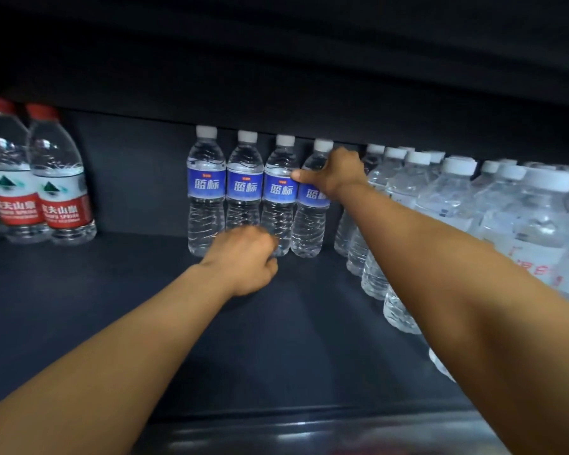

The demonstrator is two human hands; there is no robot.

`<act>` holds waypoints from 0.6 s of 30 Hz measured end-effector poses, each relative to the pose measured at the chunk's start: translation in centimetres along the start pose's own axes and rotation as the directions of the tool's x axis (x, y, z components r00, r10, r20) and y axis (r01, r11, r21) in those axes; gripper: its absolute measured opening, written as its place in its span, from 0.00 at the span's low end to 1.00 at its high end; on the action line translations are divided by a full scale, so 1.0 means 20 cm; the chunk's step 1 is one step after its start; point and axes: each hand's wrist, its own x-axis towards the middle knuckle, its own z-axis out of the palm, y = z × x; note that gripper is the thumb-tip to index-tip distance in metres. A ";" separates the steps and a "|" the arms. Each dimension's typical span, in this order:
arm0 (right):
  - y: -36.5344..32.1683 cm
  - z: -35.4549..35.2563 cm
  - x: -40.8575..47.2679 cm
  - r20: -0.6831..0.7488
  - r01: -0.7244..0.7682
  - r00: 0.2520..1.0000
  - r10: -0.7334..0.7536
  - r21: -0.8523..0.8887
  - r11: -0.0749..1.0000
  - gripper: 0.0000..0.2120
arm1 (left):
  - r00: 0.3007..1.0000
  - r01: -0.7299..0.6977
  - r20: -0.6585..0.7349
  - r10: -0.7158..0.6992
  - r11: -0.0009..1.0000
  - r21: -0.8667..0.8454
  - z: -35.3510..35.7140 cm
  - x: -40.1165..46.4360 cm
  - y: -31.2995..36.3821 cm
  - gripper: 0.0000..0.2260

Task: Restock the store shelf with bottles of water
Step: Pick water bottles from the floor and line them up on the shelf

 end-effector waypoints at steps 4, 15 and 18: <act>0.02 -0.01 0.03 0.076 -0.026 0.997 0.023 0.032 0.999 0.38 | 1.000 0.020 0.023 -0.020 1.000 0.008 0.01 -0.01 -0.01 0.12; 0.05 -0.08 -0.12 0.152 0.095 0.985 -0.080 -0.090 0.991 0.28 | 0.998 0.045 0.031 -0.046 0.998 0.041 -0.11 -0.12 0.05 0.12; 0.03 -0.14 -0.29 0.160 0.214 0.969 -0.187 -0.169 0.962 0.24 | 0.998 0.055 0.019 -0.056 0.997 0.051 -0.19 -0.21 0.10 0.13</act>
